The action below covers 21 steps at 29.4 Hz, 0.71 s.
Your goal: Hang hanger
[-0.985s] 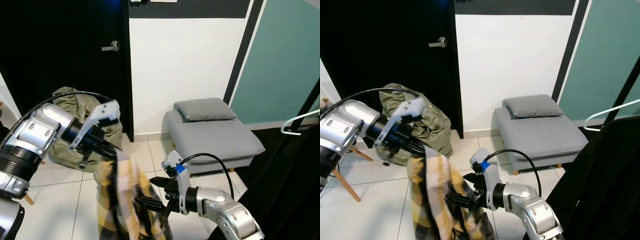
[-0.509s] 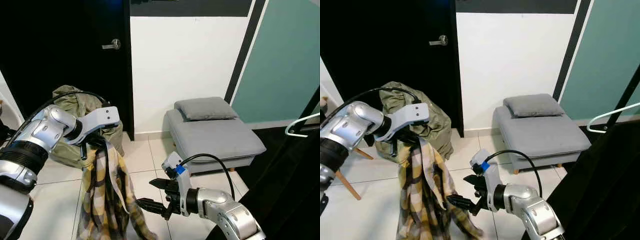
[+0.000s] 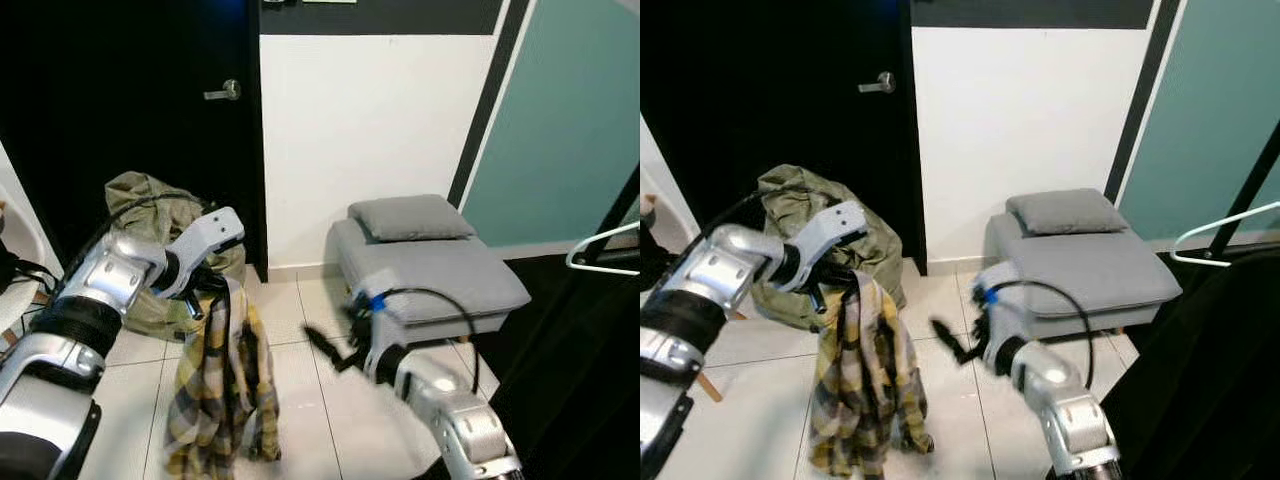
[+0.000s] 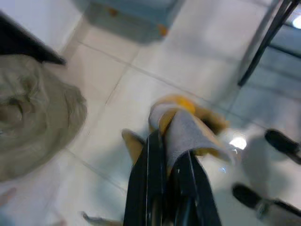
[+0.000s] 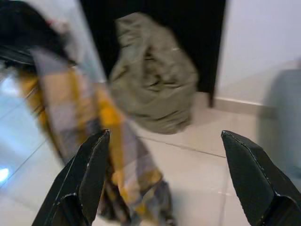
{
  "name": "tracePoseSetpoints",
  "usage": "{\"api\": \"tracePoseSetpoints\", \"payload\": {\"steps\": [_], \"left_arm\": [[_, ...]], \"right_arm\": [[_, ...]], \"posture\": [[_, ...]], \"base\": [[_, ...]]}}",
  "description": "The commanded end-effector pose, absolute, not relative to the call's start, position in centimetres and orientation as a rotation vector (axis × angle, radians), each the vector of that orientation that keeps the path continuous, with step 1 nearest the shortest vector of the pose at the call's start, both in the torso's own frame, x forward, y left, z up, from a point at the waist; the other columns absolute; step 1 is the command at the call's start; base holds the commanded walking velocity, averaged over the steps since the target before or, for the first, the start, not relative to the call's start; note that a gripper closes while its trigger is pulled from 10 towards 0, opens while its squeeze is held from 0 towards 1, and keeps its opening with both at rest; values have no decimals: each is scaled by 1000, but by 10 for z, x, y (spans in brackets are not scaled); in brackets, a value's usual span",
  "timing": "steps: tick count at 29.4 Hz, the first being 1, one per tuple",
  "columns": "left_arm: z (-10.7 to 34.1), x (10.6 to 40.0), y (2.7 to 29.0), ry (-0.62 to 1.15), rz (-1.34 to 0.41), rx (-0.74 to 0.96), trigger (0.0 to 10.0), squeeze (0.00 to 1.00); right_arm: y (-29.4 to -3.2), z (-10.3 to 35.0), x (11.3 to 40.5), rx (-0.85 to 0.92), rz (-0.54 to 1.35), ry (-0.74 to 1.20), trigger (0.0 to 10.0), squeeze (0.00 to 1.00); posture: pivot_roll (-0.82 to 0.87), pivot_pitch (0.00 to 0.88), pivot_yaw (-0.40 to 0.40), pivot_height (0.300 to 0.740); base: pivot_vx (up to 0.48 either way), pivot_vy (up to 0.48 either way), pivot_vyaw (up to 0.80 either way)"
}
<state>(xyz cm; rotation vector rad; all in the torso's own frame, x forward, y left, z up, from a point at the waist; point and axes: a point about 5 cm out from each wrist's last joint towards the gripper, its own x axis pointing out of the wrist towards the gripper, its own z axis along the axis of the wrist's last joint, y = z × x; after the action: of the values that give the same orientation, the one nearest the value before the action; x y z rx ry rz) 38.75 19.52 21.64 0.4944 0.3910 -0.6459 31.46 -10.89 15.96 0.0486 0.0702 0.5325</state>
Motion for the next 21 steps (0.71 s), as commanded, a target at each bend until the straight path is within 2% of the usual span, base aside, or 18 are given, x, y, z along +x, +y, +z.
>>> {"api": "tracePoseSetpoints", "payload": {"steps": [1, 2, 3, 4, 6, 8, 11, 21], "left_arm": [[200, 386, 191, 384, -536, 317, 10000, 0], [200, 386, 191, 384, -536, 317, 10000, 0], [184, 384, 185, 391, -477, 199, 10000, 0], [184, 384, 185, 391, -477, 199, 10000, 0], [156, 377, 178, 413, -374, 53, 10000, 0], [142, 372, 177, 404, -321, 33, 10000, 0], [125, 361, 181, 285, -178, 188, 10000, 0], [133, 347, 176, 164, -145, 237, 10000, 0]], "right_arm": [[-109, 153, 305, 16, 519, 82, 10000, 0], [-109, 153, 305, 16, 519, 82, 10000, 0], [-112, 141, 299, -54, 511, 125, 10000, 0], [-112, 141, 299, -54, 511, 125, 10000, 0], [-125, 121, 294, -141, 434, 192, 10000, 0], [-135, 112, 295, -141, 360, 218, 10000, 0], [-155, 88, 296, -148, 242, 286, 10000, 0], [-157, 85, 300, -47, 211, 278, 10000, 0]], "posture": [[19, 56, 8, 740], [19, 56, 8, 740], [18, 57, 8, 740], [18, 57, 8, 740], [7, 60, 7, 740], [1, 64, 7, 740], [-2, 71, 4, 740], [10, 93, -9, 740]], "base": [[0, 0, 0], [0, 0, 0], [0, 0, 0], [0, 0, 0], [0, 0, 0], [0, 0, 0], [0, 0, 0], [0, 0, 0]]}}
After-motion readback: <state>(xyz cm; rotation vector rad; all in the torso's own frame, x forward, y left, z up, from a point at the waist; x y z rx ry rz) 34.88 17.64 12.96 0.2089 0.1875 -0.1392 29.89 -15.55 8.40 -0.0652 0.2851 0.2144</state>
